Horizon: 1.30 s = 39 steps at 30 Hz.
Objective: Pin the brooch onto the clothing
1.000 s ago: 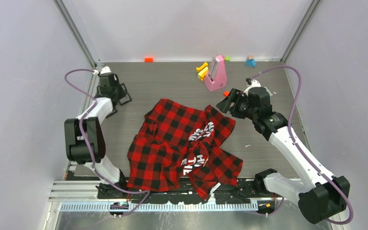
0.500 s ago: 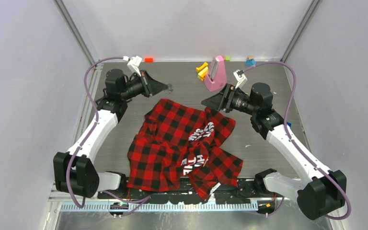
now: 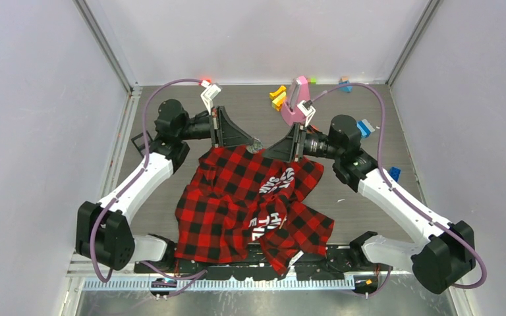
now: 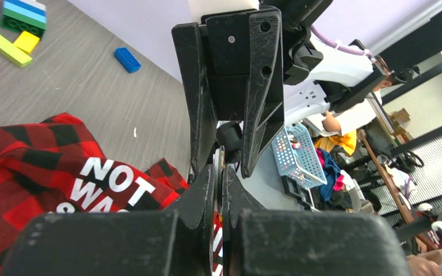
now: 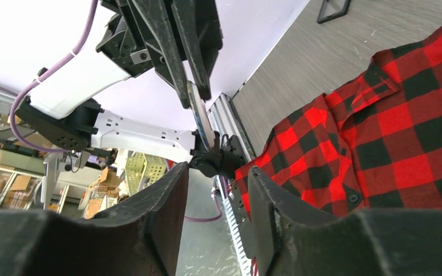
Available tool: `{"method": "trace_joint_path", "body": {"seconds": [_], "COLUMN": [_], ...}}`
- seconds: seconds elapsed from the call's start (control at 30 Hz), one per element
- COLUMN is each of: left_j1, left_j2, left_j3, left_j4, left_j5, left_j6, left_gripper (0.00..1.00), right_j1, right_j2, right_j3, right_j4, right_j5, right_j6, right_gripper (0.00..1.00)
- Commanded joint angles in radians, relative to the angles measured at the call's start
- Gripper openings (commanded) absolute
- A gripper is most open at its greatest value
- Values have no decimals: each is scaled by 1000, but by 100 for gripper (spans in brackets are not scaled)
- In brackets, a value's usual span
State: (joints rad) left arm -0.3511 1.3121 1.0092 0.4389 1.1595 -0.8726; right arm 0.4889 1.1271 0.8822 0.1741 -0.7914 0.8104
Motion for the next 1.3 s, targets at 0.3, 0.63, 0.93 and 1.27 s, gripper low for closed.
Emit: {"method": "trace_joint_path", "body": {"seconds": [0.3, 0.63, 0.93, 1.27], "left_j1": [-22, -23, -28, -32], "left_j2": [10, 16, -15, -115], "left_j3": [3, -12, -4, 98], "left_j4": [95, 88, -72, -614], "left_j5": [62, 65, 47, -251], "left_j6": [-29, -19, 108, 470], "left_gripper": [0, 0, 0, 82], "right_j1": [38, 74, 95, 184], "right_j2": [20, 54, 48, -30], "right_j3": [88, 118, 109, 112], "right_j4": [13, 31, 29, -221], "right_j5": [3, 11, 62, 463], "right_j6": [-38, -54, -92, -366], "right_gripper": [37, 26, 9, 1]}}
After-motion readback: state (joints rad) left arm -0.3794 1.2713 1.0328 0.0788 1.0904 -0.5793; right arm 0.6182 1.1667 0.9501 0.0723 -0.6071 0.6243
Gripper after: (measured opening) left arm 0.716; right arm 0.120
